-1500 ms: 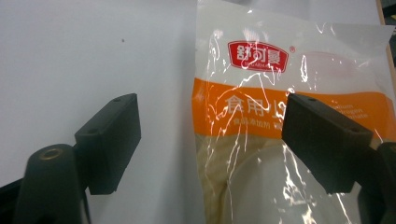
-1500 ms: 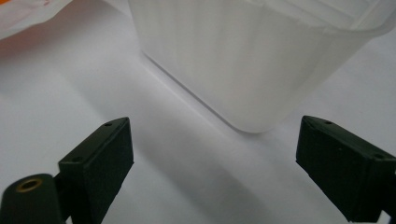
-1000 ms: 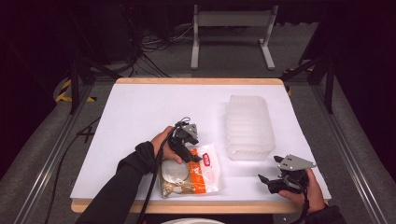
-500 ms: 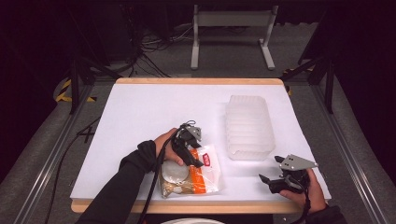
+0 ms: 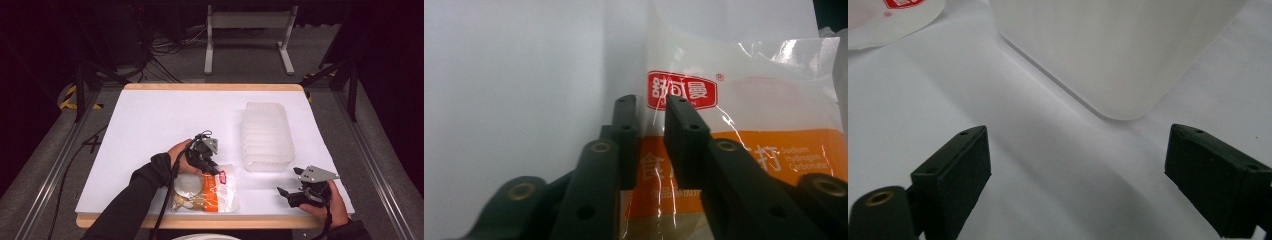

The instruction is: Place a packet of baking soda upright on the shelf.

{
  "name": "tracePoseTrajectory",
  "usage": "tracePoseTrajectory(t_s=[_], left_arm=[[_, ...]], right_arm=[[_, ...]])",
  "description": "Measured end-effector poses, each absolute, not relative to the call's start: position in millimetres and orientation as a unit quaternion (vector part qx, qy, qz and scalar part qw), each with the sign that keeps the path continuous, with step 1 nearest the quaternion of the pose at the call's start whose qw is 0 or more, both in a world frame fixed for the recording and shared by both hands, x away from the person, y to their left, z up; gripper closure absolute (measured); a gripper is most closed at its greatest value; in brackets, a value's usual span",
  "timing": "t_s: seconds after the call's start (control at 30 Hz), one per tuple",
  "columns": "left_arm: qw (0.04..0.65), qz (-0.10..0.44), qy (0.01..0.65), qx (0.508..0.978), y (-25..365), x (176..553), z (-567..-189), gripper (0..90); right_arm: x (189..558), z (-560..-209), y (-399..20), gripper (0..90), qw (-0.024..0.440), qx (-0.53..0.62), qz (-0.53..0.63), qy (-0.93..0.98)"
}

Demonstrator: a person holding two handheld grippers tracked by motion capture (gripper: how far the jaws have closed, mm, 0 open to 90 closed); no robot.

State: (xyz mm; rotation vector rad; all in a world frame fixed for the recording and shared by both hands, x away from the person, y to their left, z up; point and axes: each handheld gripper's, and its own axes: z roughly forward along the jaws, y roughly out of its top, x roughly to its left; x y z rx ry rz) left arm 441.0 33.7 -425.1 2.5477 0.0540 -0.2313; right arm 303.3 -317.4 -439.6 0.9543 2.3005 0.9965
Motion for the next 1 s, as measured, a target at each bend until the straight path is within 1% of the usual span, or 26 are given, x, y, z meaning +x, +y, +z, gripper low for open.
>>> tracePoseTrajectory(t_s=[0.03,0.13,0.23,0.37,0.47,0.5,0.67,0.8,1.0], left_arm=[[0.289,-0.086,0.024,0.953,34.2,440.2,-423.8,84.9],[0.301,-0.077,0.020,0.950,36.8,436.9,-418.9,89.6],[0.316,-0.054,0.024,0.947,43.3,432.3,-410.0,89.8],[0.350,-0.018,0.047,0.935,60.0,428.2,-394.8,90.0],[0.380,0.009,0.081,0.921,79.9,428.4,-384.7,90.0],[0.389,0.009,0.093,0.916,87.5,429.6,-382.9,90.0],[0.411,0.041,0.152,0.898,126.1,436.5,-380.9,90.0],[0.429,0.041,0.189,0.882,154.5,441.9,-385.6,90.0],[0.428,0.048,0.223,0.875,184.8,443.1,-392.5,90.0]], right_arm=[[303.2,-439.5,-317.4,11.9,0.228,0.347,0.361,0.835],[303.2,-439.5,-317.6,11.9,0.228,0.346,0.361,0.835],[303.1,-439.2,-317.8,11.9,0.228,0.346,0.362,0.835],[303.3,-438.5,-318.3,11.9,0.230,0.348,0.364,0.833],[303.6,-438.3,-318.2,12.0,0.231,0.348,0.364,0.832],[303.7,-438.3,-318.0,12.0,0.231,0.348,0.363,0.833],[305.3,-438.6,-317.5,12.0,0.231,0.349,0.363,0.832],[307.0,-439.4,-317.7,11.9,0.229,0.350,0.362,0.833],[308.2,-440.2,-318.5,12.0,0.229,0.350,0.361,0.834]])
